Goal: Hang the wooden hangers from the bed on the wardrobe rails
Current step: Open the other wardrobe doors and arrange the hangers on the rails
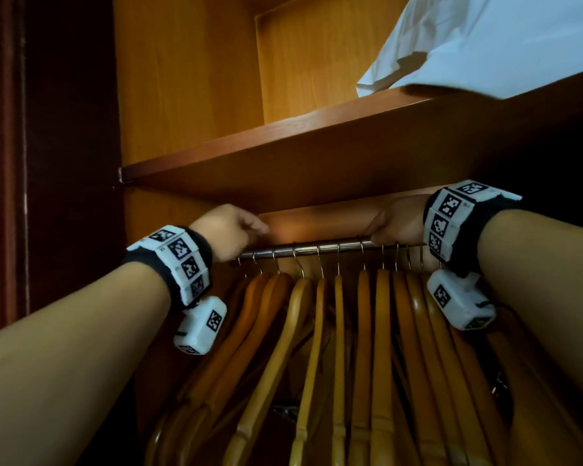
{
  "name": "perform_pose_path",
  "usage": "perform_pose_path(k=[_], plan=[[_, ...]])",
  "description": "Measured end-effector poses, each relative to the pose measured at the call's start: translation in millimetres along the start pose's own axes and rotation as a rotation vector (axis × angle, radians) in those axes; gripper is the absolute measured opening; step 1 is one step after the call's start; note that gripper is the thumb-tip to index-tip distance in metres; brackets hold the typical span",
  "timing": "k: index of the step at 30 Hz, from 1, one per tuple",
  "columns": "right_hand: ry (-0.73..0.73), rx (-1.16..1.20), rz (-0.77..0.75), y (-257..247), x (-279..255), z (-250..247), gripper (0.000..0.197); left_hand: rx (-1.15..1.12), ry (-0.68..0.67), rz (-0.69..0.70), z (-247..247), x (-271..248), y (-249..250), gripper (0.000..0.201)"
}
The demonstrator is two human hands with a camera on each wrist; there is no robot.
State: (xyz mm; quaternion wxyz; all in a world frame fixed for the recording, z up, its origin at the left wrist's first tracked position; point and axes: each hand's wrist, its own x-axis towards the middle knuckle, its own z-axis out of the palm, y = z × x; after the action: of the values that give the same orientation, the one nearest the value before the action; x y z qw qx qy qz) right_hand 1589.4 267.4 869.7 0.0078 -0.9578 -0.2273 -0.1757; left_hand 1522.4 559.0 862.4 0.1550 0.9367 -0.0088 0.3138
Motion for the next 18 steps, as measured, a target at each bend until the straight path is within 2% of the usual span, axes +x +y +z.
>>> perform_pose_path(k=[2,6,10,18], plan=[[0.013,0.012,-0.002,-0.3,-0.7,0.6,0.036,0.151,-0.028,0.060,6.3,-6.5,14.9,0.025],[0.031,0.055,0.000,-0.3,-1.0,2.7,0.036,0.297,-0.102,0.092,19.5,-2.2,29.1,0.060],[0.070,0.097,0.003,-0.3,-0.9,6.8,0.035,0.327,-0.124,0.109,36.2,2.9,37.5,0.073],[0.087,0.108,-0.016,-1.3,-3.5,8.6,0.035,0.287,-0.074,0.076,54.7,14.7,32.4,0.041]])
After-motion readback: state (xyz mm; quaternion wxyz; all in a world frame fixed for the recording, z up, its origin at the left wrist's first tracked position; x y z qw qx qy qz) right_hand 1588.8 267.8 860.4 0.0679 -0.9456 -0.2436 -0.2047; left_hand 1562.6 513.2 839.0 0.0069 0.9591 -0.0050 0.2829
